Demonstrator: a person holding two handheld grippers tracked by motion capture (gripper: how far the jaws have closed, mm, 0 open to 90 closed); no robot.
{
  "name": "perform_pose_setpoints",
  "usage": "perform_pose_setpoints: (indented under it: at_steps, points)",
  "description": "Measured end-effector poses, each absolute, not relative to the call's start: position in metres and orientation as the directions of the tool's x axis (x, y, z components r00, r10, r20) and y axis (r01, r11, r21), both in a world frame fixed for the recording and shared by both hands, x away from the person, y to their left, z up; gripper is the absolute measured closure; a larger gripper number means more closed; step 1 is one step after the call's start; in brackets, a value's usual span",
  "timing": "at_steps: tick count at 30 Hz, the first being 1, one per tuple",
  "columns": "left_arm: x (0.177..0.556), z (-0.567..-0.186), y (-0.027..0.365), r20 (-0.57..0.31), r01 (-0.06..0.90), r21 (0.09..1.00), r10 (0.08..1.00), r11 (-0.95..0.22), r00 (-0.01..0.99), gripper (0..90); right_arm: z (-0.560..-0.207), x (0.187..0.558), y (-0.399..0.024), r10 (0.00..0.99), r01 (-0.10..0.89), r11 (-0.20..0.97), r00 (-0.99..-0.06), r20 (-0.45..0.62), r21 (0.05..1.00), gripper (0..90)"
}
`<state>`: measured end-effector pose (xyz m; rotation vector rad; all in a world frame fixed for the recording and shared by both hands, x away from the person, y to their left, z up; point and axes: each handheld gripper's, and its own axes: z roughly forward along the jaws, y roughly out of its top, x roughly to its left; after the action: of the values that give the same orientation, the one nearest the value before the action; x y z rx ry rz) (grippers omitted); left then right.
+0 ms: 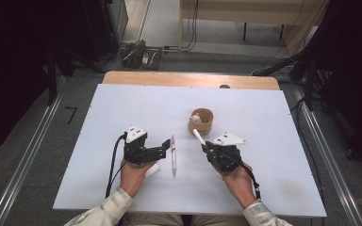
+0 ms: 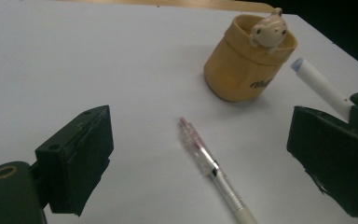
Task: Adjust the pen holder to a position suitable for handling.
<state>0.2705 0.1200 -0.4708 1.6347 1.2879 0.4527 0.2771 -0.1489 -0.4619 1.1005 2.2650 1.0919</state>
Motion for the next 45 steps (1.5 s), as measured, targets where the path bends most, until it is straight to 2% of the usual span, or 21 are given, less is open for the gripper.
perform_pose_setpoints:
  at_steps: [7,12,22,30,37,45]
  points:
    - [0.280,-0.471,0.101,-0.340,0.562,0.825,0.846,0.059,0.410,13.7,-0.461,0.277,-0.149,0.789,0.479,0.382,-0.614,-0.009,0.790,76.3]
    - [0.288,-0.473,0.093,-0.449,0.614,0.779,0.793,0.123,0.411,16.8,-0.460,0.277,-0.149,0.790,0.474,0.378,-0.613,-0.010,0.795,76.3]
    - [0.298,-0.475,0.079,-0.572,0.671,0.721,0.695,0.173,0.435,25.3,-0.459,0.277,-0.149,0.787,0.468,0.378,-0.617,-0.010,0.799,76.2]
    - [0.307,-0.479,0.077,-0.674,0.718,0.653,0.616,0.239,0.408,33.1,-0.458,0.277,-0.148,0.785,0.463,0.373,-0.620,-0.008,0.804,76.2]
    - [0.312,-0.483,0.073,-0.729,0.753,0.603,0.567,0.264,0.384,37.0,-0.459,0.276,-0.146,0.777,0.460,0.379,-0.629,-0.006,0.803,76.2]
    - [0.317,-0.488,0.069,-0.776,0.779,0.557,0.515,0.288,0.365,47.5,-0.459,0.275,-0.142,0.768,0.455,0.379,-0.640,0.000,0.806,76.2]
